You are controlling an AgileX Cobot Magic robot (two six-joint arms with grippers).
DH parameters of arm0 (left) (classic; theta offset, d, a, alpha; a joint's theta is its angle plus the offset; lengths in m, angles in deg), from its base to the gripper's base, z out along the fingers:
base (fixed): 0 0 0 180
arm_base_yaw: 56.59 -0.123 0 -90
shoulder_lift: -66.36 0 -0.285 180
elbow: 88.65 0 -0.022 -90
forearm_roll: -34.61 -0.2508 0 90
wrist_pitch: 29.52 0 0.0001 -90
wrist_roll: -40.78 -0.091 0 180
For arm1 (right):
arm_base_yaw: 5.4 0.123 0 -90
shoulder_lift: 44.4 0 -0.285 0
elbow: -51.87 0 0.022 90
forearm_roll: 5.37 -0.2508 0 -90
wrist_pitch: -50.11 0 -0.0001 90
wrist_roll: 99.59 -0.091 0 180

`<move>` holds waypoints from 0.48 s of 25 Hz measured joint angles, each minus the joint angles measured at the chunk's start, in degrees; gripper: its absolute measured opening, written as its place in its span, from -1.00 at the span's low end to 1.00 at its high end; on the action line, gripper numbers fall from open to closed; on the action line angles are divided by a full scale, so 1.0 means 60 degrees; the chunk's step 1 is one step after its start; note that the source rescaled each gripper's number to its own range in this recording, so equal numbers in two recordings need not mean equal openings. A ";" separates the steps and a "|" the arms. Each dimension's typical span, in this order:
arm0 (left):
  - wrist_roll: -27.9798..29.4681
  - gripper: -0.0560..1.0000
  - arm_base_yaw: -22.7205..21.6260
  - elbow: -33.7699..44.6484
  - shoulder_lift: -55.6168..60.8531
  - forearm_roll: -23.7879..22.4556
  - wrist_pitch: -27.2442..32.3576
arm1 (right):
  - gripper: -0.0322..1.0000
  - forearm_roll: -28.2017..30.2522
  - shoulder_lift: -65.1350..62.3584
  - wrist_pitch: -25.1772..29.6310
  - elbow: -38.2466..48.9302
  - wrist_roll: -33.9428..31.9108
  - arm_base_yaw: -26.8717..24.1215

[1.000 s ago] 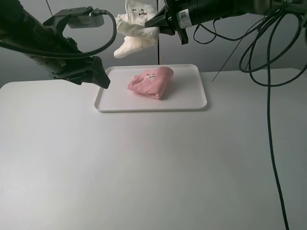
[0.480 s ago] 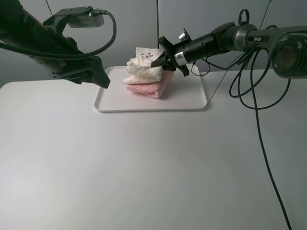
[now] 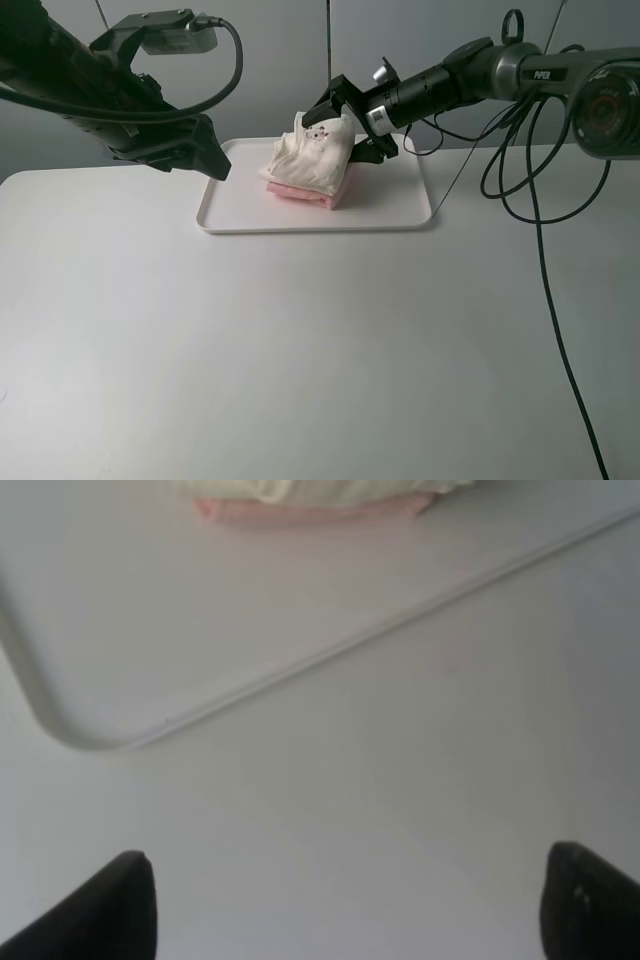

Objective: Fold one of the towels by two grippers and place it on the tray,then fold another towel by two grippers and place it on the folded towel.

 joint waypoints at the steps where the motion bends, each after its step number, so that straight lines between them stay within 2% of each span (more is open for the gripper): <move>1: 0.0000 0.97 0.0000 0.0000 0.0000 0.0000 0.0045 | 0.98 0.0241 -0.0202 0.0018 0.0000 -0.0108 -0.0116; 4: 0.0000 0.97 0.0000 0.0000 0.0000 0.0000 0.0184 | 0.99 0.1432 -0.1018 0.0018 0.0000 -0.0602 -0.0541; 10: 0.0000 0.97 0.0000 0.0000 0.0000 0.0046 0.0423 | 0.99 0.5393 -0.2891 0.0451 -0.0023 -0.1634 -0.1195; 12: 0.0000 0.97 0.0000 0.0000 0.0000 0.0071 0.0542 | 0.99 0.6440 -0.3490 0.0607 0.0235 -0.1761 -0.1259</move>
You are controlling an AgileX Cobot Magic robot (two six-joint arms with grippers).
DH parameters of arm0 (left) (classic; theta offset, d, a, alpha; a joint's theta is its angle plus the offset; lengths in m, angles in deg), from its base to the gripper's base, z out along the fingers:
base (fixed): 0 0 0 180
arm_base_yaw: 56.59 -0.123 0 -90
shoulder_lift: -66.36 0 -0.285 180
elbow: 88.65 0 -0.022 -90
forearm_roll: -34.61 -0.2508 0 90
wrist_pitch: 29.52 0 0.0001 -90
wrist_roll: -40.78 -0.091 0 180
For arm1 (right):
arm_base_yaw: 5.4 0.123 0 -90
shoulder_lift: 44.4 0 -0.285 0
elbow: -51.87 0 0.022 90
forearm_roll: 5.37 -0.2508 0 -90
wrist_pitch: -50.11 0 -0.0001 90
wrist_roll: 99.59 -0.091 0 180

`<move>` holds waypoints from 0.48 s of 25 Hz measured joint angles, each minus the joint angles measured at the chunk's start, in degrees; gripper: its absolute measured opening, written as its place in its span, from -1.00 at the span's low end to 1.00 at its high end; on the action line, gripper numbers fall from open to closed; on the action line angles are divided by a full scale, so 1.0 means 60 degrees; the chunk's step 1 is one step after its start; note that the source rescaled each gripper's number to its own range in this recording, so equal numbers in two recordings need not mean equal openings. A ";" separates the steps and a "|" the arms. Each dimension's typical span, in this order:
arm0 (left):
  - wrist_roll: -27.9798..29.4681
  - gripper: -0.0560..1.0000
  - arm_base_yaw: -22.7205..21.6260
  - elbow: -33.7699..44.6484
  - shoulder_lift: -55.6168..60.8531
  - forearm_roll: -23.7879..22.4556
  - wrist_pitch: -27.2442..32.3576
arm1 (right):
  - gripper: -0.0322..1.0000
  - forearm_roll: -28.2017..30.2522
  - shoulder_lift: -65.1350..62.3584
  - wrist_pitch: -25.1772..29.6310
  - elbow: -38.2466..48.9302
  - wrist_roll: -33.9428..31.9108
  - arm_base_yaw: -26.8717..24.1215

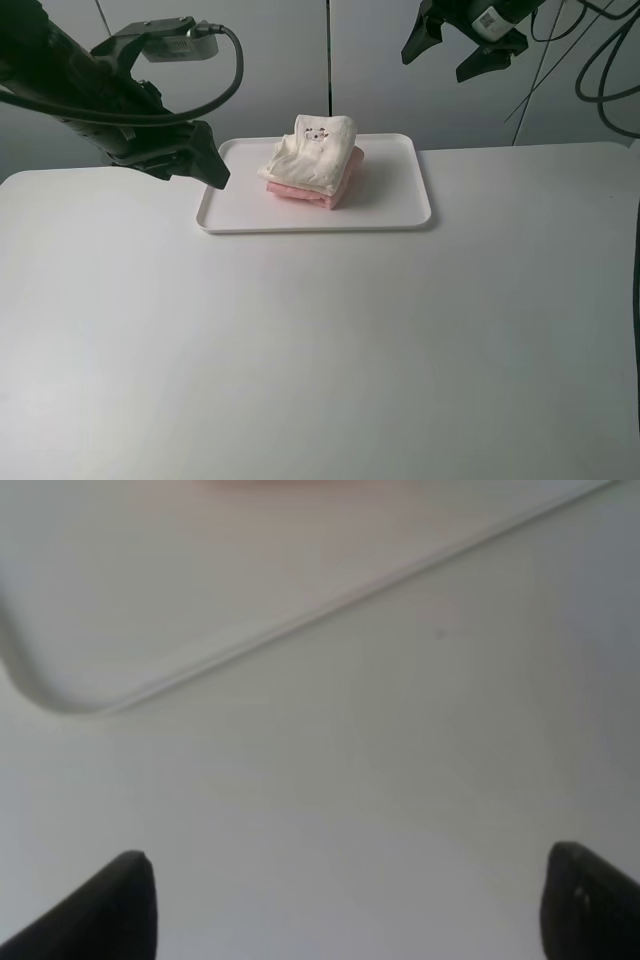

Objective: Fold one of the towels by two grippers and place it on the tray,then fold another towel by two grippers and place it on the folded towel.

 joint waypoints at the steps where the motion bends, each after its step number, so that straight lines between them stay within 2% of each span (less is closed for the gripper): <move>1: 0.0000 0.97 0.0000 0.0000 0.0000 -0.0002 0.0132 | 0.99 0.0469 -0.0368 0.0024 0.0291 -0.0051 0.0000; 5: 0.0000 0.98 0.0000 0.0460 0.0291 -0.0002 0.0351 | 0.99 0.1477 -0.2047 -0.0417 0.2469 -0.0091 0.0000; 9: 0.0125 0.98 0.0000 0.1925 0.1781 -0.0022 -0.0064 | 0.99 0.2128 -0.4714 -0.1903 0.6293 -0.0091 0.0000; 12: 0.0266 0.98 0.0000 0.2812 0.3459 -0.0099 -0.0133 | 0.99 0.2654 -0.7365 -0.2516 0.9027 -0.0030 0.0000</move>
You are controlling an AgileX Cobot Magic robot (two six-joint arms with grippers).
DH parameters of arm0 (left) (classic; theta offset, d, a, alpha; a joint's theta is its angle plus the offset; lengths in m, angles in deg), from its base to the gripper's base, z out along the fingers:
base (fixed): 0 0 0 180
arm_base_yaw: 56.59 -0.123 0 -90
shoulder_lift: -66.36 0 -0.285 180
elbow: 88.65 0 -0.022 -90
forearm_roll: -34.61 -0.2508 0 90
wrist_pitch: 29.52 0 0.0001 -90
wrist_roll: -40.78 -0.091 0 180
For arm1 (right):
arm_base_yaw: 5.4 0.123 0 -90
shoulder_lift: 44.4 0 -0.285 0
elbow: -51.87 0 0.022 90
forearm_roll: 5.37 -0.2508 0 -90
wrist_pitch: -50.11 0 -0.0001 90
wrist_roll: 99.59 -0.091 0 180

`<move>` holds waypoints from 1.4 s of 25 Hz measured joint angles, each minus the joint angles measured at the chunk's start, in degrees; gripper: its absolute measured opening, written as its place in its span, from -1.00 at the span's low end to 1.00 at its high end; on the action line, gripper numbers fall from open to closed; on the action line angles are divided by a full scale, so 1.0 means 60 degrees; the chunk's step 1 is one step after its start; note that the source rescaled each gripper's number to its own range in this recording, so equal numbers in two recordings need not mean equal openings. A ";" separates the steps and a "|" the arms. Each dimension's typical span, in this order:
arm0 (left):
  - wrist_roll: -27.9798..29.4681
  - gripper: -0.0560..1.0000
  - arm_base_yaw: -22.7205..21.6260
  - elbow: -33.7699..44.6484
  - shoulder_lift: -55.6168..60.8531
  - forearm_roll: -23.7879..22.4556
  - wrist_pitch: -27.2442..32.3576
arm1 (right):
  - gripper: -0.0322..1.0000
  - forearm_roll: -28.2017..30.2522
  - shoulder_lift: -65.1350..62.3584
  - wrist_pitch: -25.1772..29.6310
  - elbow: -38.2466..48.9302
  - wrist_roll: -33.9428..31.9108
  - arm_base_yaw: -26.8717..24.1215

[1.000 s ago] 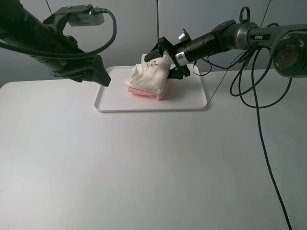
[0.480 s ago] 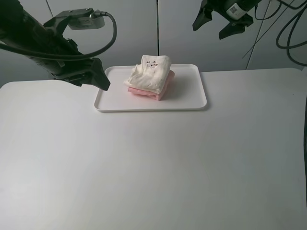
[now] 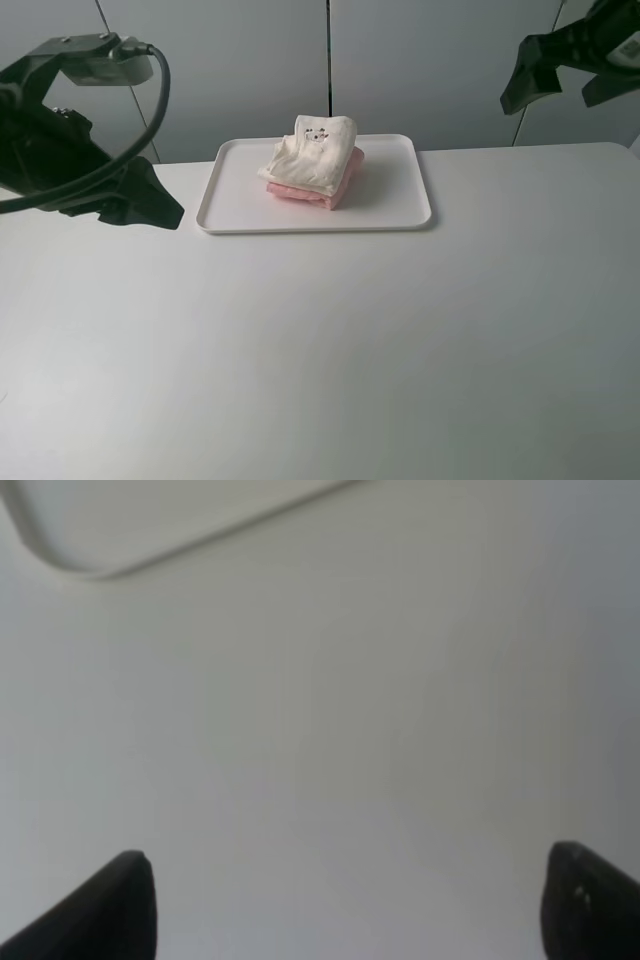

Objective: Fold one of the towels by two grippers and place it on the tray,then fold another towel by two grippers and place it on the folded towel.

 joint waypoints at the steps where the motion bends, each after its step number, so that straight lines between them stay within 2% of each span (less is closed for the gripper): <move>1: 0.0161 0.98 0.0000 0.0206 0.0572 -0.0116 0.0000 | 0.99 0.0084 -0.0754 0.0008 0.0698 0.0000 0.0000; 5: 0.1085 0.98 0.0000 0.0505 0.2452 -0.0997 0.0742 | 0.99 0.0185 -0.3656 0.0508 0.2456 -0.0153 0.0000; 8: 0.1726 0.98 0.0000 0.0544 0.3574 -0.1714 0.1614 | 0.99 0.0185 -0.5368 0.1544 0.3068 -0.0466 0.0000; 15: 0.2763 0.98 0.0000 0.1651 0.5829 -0.2259 0.2374 | 0.99 0.0185 -0.8443 0.3130 0.3981 -0.0638 0.0000; 19: 0.3309 0.98 0.0000 0.2032 0.6887 -0.2484 0.2906 | 0.99 0.0185 -0.9703 0.3300 0.4272 -0.0993 0.0146; 30: 0.3595 0.98 0.0000 0.2875 0.9953 -0.3098 0.3227 | 0.99 0.0185 -1.1789 0.3322 0.4293 -0.1095 0.0234; 35: 0.3825 0.98 0.0000 0.3043 1.0993 -0.3498 0.3716 | 0.99 0.0229 -1.2503 0.3299 0.4914 -0.0975 0.0234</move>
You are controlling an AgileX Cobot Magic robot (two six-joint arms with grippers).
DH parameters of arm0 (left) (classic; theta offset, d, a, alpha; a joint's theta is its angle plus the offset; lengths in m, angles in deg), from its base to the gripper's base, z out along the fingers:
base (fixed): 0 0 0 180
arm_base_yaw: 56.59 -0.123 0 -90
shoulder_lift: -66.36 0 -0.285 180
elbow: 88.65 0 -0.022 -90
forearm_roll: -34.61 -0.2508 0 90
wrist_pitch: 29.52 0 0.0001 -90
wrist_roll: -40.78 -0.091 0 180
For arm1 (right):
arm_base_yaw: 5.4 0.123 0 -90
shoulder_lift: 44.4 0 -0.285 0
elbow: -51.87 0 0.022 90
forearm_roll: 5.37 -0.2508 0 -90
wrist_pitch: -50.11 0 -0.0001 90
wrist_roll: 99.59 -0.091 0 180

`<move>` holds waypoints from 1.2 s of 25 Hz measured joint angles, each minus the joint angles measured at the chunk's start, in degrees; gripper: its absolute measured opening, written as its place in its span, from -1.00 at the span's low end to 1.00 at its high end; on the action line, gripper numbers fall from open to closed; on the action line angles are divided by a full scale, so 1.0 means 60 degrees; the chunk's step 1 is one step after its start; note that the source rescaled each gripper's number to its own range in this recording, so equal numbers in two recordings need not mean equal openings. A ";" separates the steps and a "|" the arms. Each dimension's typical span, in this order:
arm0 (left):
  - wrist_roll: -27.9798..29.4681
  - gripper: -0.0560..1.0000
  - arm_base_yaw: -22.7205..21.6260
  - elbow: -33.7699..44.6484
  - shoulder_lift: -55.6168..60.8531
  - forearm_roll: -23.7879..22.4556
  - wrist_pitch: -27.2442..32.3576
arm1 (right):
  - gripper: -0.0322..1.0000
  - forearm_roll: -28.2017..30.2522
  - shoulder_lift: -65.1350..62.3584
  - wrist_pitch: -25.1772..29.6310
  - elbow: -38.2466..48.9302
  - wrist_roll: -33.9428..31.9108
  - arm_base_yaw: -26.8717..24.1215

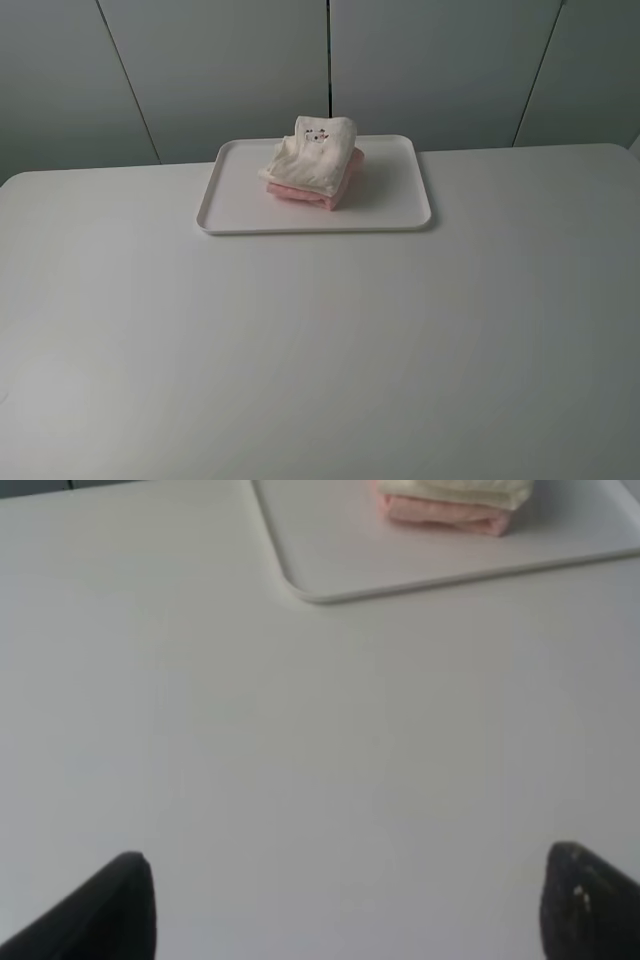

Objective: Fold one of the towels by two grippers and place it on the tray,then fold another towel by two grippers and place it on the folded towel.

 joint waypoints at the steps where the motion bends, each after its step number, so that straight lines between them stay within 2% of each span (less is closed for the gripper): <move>1: 0.0096 0.98 0.0000 0.0051 0.0223 -0.0093 0.0079 | 0.99 0.0000 -0.0198 0.0000 0.0226 0.0116 0.0000; 7: 0.0707 0.98 0.0000 0.0071 0.0854 -0.0751 0.0203 | 0.99 0.0000 -0.1036 -0.0428 0.1031 0.0457 0.0000; 18: 0.0631 0.98 0.0000 0.0071 0.0905 -0.1156 0.0226 | 0.99 0.0026 -0.1091 -0.0528 0.1054 0.0436 0.0000; 24: 0.0705 0.98 0.0000 0.0071 0.0905 -0.1128 0.0226 | 0.99 0.0026 -0.1091 -0.0528 0.1054 0.0412 0.0000; 27: 0.0730 0.98 -0.0150 0.0071 0.0905 -0.1068 0.0226 | 0.99 0.0006 -0.1091 -0.0528 0.1054 0.0412 -0.0314; 30: 0.0770 0.98 -0.0834 0.0071 0.0905 -0.1046 0.0226 | 0.99 0.0006 -0.1091 -0.0546 0.1054 0.0412 -0.1105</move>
